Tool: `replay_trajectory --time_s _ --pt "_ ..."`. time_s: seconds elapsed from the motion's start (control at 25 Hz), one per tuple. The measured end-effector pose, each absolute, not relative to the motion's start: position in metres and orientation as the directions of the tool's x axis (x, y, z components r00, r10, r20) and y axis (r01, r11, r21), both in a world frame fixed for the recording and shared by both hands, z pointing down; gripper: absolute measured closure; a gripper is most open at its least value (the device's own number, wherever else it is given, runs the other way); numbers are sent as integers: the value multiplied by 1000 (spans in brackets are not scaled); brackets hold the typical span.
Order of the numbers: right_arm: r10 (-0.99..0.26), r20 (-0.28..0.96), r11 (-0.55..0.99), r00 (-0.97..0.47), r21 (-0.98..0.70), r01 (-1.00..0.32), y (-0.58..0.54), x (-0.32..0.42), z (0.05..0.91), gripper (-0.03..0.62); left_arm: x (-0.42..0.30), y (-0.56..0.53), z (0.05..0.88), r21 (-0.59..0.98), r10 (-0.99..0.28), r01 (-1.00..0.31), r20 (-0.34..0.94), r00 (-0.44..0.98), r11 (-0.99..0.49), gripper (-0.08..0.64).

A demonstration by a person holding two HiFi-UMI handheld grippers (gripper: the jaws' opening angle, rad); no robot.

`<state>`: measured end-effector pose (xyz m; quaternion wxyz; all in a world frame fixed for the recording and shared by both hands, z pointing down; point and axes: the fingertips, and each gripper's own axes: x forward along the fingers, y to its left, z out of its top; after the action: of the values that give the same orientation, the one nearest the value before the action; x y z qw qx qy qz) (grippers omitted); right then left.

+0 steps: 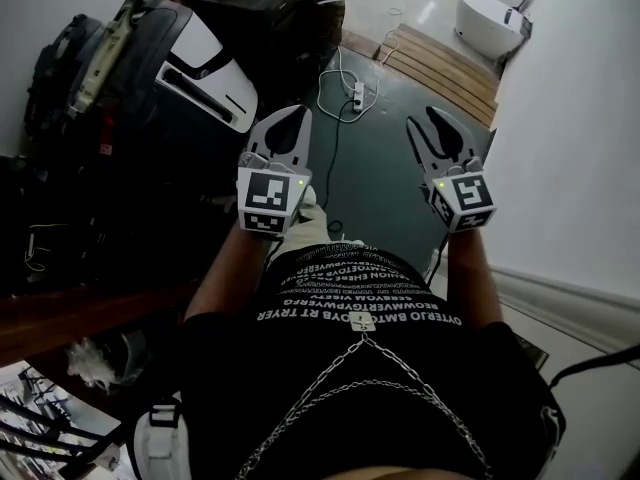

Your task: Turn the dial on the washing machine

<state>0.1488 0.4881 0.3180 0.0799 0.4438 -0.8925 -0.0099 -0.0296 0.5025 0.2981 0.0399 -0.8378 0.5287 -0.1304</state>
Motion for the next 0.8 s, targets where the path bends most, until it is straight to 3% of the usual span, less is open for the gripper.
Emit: replay_trajectory --time_s 0.24,0.8 --pt "-801 161 593 -576 84 -801 477 145 328 430 -21 481 303 -191 -875 -856 170 453 -481 555" --pt "-800 216 583 -560 61 -810 393 123 337 430 -43 381 325 -141 -857 -850 181 482 -508 555"
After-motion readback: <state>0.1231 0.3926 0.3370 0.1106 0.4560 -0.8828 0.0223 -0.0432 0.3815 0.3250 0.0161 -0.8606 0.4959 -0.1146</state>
